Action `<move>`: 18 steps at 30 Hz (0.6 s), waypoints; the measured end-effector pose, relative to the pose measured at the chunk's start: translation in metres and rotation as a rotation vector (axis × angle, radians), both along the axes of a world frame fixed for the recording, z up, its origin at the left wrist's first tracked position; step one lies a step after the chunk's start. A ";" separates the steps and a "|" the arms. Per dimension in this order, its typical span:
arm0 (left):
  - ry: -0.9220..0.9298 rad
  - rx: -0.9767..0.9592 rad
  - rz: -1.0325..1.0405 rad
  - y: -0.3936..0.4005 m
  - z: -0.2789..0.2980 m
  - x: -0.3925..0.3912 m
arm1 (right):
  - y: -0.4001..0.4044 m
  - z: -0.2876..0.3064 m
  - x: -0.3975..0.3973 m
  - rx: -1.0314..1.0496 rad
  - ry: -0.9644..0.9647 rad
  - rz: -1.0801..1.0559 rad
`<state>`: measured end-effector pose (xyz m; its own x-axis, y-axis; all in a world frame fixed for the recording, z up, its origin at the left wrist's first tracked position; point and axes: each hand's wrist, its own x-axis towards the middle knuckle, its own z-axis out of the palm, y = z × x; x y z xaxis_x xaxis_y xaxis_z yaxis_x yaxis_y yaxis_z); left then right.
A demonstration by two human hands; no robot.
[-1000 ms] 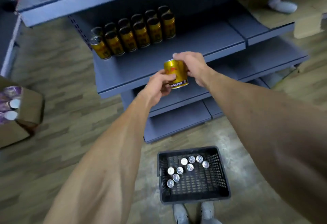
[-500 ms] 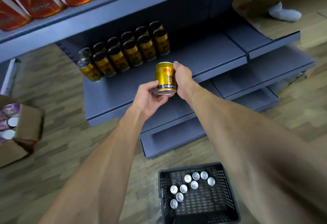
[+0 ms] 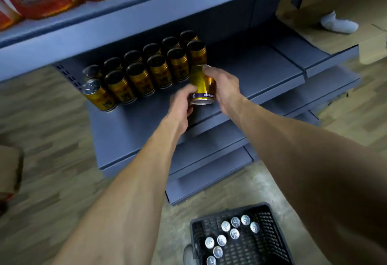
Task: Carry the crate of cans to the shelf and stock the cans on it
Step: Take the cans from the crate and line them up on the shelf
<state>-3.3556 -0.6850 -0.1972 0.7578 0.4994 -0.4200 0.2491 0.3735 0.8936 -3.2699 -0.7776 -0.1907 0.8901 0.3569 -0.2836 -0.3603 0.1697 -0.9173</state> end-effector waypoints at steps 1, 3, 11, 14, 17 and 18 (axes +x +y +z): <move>0.013 0.103 -0.031 0.006 0.002 0.000 | 0.004 0.000 0.001 -0.002 -0.029 0.009; 0.024 0.302 -0.087 0.018 0.005 0.001 | 0.013 0.003 -0.001 -0.041 -0.077 0.046; 0.195 0.643 -0.034 0.083 -0.010 -0.043 | 0.075 -0.003 -0.036 -0.168 -0.181 0.252; 0.223 0.736 0.161 0.102 -0.011 -0.069 | 0.110 -0.007 -0.054 -0.190 -0.235 0.299; 0.238 0.762 0.300 0.117 -0.012 -0.094 | 0.143 -0.008 -0.073 -0.205 -0.319 0.387; 0.242 0.758 0.348 0.122 -0.015 -0.101 | 0.152 -0.009 -0.080 -0.207 -0.345 0.409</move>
